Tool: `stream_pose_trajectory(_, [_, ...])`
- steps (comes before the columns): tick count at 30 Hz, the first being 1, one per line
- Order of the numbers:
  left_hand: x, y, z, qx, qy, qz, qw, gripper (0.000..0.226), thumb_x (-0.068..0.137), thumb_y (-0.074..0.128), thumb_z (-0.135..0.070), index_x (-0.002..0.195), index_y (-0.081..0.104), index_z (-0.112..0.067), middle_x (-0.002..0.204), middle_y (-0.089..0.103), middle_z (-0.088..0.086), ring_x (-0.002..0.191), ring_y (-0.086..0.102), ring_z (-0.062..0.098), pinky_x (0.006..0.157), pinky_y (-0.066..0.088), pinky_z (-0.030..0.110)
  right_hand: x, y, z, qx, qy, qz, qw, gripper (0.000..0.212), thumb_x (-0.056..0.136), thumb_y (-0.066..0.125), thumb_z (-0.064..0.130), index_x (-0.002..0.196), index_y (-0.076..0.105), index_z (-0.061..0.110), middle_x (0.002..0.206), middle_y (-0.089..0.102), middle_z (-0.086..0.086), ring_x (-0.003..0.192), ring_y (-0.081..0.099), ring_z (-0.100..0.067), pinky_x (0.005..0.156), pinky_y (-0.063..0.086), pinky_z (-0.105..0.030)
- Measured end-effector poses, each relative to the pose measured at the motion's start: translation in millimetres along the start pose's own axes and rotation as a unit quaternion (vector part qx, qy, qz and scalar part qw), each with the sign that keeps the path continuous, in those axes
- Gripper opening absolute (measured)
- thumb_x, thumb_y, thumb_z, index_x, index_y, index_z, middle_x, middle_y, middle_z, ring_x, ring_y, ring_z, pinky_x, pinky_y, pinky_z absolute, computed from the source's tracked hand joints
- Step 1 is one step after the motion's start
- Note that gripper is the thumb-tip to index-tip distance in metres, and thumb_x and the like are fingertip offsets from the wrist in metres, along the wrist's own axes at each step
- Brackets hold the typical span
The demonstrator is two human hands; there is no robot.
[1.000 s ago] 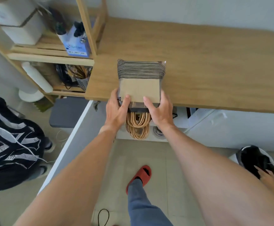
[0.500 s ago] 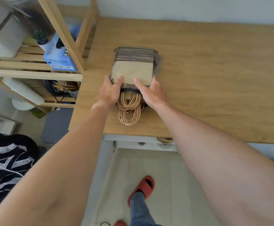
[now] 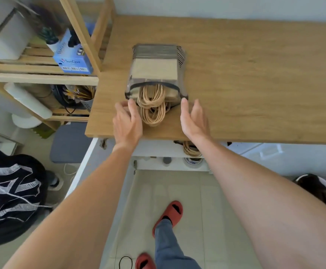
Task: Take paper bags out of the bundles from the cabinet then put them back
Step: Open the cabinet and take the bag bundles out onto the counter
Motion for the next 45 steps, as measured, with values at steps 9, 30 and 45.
stream_pose_trajectory(9, [-107, 43, 90, 0.084, 0.003, 0.093, 0.992, 0.046, 0.102, 0.028, -0.037, 0.095, 0.061, -0.006, 0.086, 0.065, 0.005, 0.074, 0.047, 0.014, 0.071, 0.033, 0.031, -88, 27, -92, -0.106, -0.136, -0.064, 0.983, 0.027, 0.099, 0.044, 0.032, 0.079, 0.048, 0.014, 0.079, 0.061, -0.005, 0.074, 0.058, -0.028, 0.070, 0.050, -0.046])
stream_pose_trajectory(30, [33, 348, 213, 0.057, -0.119, 0.186, 0.974, 0.060, 0.101, 0.032, -0.051, 0.140, 0.044, -0.007, 0.138, 0.050, 0.015, 0.120, 0.052, 0.031, 0.086, 0.039, 0.031, 176, 91, -307, -0.023, 0.119, -0.035, 0.992, 0.075, 0.096, 0.049, 0.063, 0.156, 0.022, 0.028, 0.151, 0.041, -0.016, 0.131, 0.049, -0.040, 0.100, 0.043, -0.041])
stream_pose_trajectory(45, [-111, 210, 178, 0.143, -0.131, 0.282, 0.940, 0.057, 0.100, 0.031, -0.055, 0.132, 0.046, -0.012, 0.124, 0.056, 0.011, 0.106, 0.054, 0.027, 0.089, 0.040, 0.034, -27, 35, -285, 0.044, 0.160, -0.012, 0.986, 0.079, 0.069, 0.061, 0.079, 0.120, 0.061, 0.018, 0.115, 0.066, -0.005, 0.107, 0.061, -0.028, 0.092, 0.051, -0.038])
Point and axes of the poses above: each hand's wrist, its own x-axis towards the middle knuckle, its own y-axis out of the palm, z = x × y, the point moved 9 cm from there along x, towards the middle knuckle
